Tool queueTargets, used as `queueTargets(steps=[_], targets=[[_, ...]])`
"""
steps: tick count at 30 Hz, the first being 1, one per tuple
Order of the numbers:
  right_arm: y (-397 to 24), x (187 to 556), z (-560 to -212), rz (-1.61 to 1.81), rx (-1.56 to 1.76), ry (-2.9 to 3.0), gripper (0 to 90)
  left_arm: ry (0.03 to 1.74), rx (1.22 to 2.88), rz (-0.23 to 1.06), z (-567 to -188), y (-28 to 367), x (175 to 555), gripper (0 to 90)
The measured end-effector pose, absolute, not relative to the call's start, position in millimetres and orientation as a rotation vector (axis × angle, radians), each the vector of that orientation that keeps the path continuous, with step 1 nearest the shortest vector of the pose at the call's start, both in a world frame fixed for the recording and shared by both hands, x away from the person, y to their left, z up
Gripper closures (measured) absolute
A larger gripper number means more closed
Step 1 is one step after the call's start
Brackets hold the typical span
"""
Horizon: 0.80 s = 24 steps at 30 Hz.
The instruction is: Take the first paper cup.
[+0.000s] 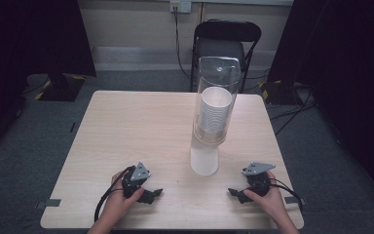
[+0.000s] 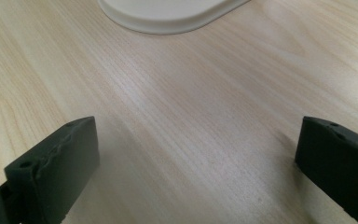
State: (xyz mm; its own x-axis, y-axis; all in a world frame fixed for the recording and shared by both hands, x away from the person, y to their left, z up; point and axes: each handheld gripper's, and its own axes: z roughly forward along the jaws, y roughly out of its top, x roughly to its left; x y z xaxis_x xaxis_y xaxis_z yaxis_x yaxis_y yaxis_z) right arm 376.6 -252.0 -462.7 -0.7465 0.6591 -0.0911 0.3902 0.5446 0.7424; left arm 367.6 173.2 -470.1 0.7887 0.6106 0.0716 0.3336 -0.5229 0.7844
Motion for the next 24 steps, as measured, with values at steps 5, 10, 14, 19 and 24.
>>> queueTargets(steps=[5,10,14,19,24], targets=[[-252,375,-463,1.031,0.878,2.413,0.0,0.697,2.161,0.434,-470,173,368,13.6],[-252,373,-463,1.030,0.874,2.402,1.1,0.697,2.165,0.435,-470,173,368,13.1],[-251,369,-460,1.137,0.816,2.392,16.6,0.698,2.164,0.434,-470,173,368,12.5],[-243,364,-446,1.179,0.776,2.311,14.3,0.698,2.169,0.434,-470,172,369,11.6],[-245,362,-436,1.224,0.775,2.281,15.1,0.699,2.169,0.434,-470,172,369,11.6]])
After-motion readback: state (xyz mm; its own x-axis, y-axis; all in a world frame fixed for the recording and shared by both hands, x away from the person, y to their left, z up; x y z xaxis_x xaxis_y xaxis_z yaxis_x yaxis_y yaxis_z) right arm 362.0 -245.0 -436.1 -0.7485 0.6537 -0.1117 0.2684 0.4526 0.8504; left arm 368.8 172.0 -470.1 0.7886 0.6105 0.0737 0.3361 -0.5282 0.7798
